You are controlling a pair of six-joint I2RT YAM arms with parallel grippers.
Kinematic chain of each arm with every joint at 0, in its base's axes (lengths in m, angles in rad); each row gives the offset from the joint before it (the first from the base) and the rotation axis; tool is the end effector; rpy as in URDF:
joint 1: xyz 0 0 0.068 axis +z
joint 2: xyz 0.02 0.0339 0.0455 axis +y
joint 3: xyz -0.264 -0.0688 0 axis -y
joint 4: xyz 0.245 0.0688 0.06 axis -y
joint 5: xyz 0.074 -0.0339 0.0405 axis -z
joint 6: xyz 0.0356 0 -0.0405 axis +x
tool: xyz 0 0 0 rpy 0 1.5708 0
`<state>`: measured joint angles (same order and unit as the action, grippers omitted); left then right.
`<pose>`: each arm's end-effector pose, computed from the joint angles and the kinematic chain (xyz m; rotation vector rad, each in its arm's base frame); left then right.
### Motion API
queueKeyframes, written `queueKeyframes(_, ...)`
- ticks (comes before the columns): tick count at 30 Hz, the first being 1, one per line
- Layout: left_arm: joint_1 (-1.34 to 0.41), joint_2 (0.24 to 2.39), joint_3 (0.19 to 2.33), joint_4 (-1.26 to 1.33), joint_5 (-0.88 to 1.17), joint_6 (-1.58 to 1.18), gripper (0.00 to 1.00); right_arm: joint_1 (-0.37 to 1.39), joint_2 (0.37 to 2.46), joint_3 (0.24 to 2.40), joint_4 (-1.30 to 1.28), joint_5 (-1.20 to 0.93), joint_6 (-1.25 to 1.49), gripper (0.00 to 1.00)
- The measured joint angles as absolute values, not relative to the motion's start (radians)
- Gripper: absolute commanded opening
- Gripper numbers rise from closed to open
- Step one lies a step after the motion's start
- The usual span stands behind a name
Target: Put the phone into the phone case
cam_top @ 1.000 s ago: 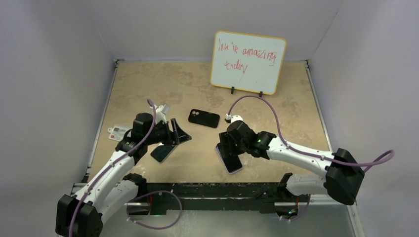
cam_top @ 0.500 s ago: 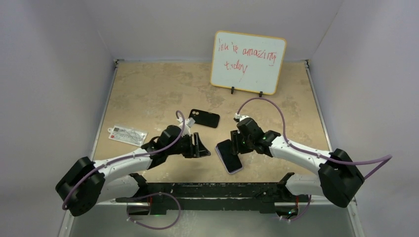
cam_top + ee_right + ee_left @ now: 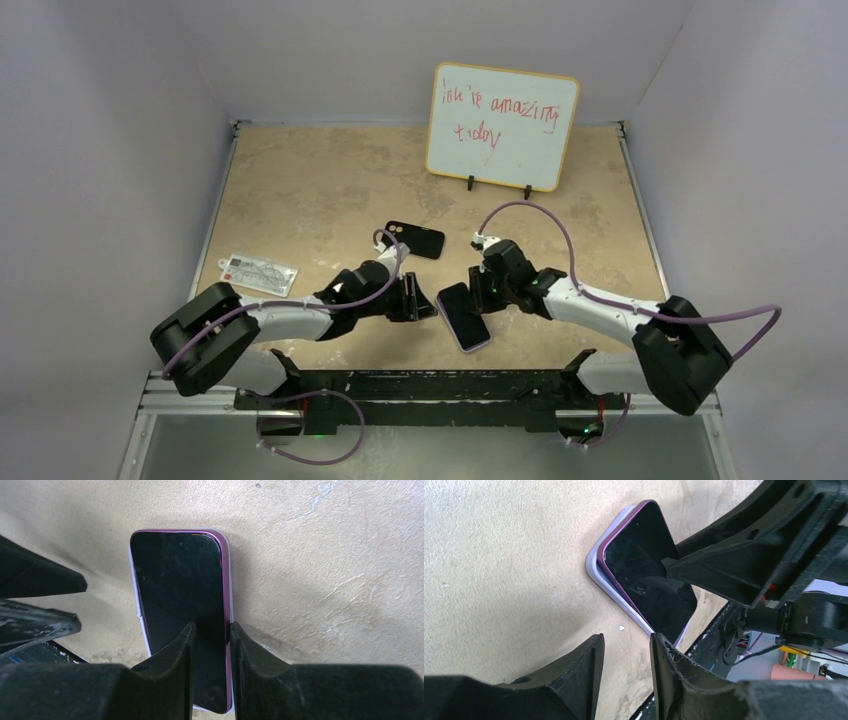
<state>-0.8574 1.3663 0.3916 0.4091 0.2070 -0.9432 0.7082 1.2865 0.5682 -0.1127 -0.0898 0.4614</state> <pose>0.1551 -0.1904 0.1446 0.0340 2.4058 -1.1896 0.1830 0.1609 0.1700 -0.3509 2.4755 0.6287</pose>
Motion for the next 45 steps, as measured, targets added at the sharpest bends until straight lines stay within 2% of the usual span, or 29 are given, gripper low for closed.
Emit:
queueKeyframes(8,-0.888,1.472,0.392,0.504,0.170,-0.944,0.37,0.699,1.233,0.506,-0.048,-0.116,0.477,0.21)
queueKeyframes(9,-0.893,1.485,0.393,0.517,0.168,-0.944,0.36,0.699,1.224,0.496,-0.039,-0.121,0.485,0.23)
queueKeyframes(15,-0.909,1.567,0.415,0.574,0.168,-0.948,0.27,0.712,1.199,0.472,-0.048,-0.167,0.533,0.55)
queueKeyframes(22,-0.919,1.597,0.426,0.606,0.173,-0.950,0.21,0.722,1.068,0.469,-0.138,-0.146,0.585,0.73)
queueKeyframes(34,-0.933,1.597,0.426,0.605,0.182,-0.951,0.15,0.720,1.070,0.397,-0.071,-0.163,0.664,0.82)
queueKeyframes(45,-0.938,1.596,0.412,0.611,0.189,-0.957,0.12,0.712,1.068,0.324,0.118,-0.261,0.779,0.81)
